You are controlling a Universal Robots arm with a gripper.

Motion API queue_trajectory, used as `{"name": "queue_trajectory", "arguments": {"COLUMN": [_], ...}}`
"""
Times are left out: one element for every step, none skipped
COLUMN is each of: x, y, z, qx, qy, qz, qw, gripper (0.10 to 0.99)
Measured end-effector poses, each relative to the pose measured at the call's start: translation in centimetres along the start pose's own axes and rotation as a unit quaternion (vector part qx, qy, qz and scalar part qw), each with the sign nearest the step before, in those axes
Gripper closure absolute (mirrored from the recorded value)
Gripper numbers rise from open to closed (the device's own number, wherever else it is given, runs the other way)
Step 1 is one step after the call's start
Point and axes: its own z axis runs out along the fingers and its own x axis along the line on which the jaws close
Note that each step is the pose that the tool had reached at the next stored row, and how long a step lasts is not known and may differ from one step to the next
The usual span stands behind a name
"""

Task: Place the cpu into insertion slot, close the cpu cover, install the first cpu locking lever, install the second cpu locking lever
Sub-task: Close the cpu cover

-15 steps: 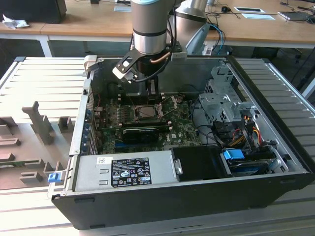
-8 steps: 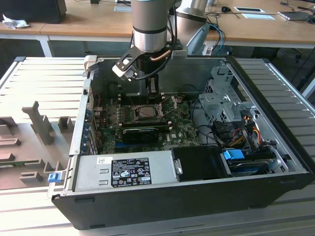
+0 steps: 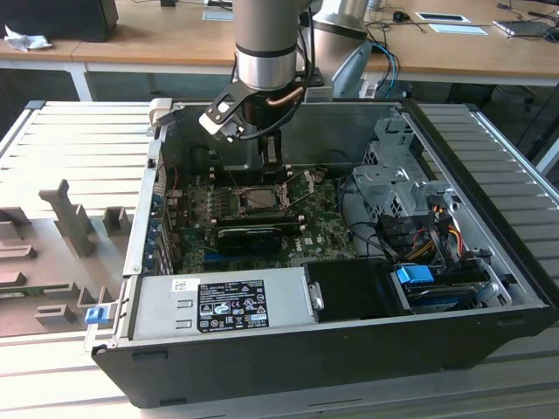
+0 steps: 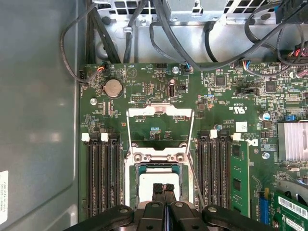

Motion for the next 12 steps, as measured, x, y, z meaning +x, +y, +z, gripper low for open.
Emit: {"name": "queue_trajectory", "arguments": {"x": [0.00, 0.00, 0.00, 0.00, 0.00, 0.00, 0.00, 0.00, 0.00, 0.00, 0.00, 0.00], "y": [0.00, 0.00, 0.01, 0.01, 0.01, 0.02, 0.02, 0.02, 0.02, 0.03, 0.03, 0.03], "z": [-0.04, -0.06, -0.10, -0.13, -0.17, -0.20, -0.25, -0.27, -0.31, -0.35, -0.37, -0.41], "qx": [0.0000, 0.0000, 0.0000, 0.0000, 0.0000, 0.0000, 0.0000, 0.0000, 0.0000, 0.0000, 0.0000, 0.0000], "qy": [0.0000, 0.0000, 0.0000, 0.0000, 0.0000, 0.0000, 0.0000, 0.0000, 0.0000, 0.0000, 0.0000, 0.0000], "qz": [0.000, 0.000, 0.000, 0.000, 0.000, 0.000, 0.000, 0.000, 0.000, 0.000, 0.000, 0.000], "qw": [1.0000, 1.0000, 1.0000, 1.0000, 1.0000, 1.0000, 1.0000, 1.0000, 1.0000, 1.0000, 1.0000, 1.0000], "gripper": [0.980, 0.980, 0.980, 0.980, 0.980, 0.980, 0.980, 0.980, 0.980, 0.980, 0.980, 0.980]}}
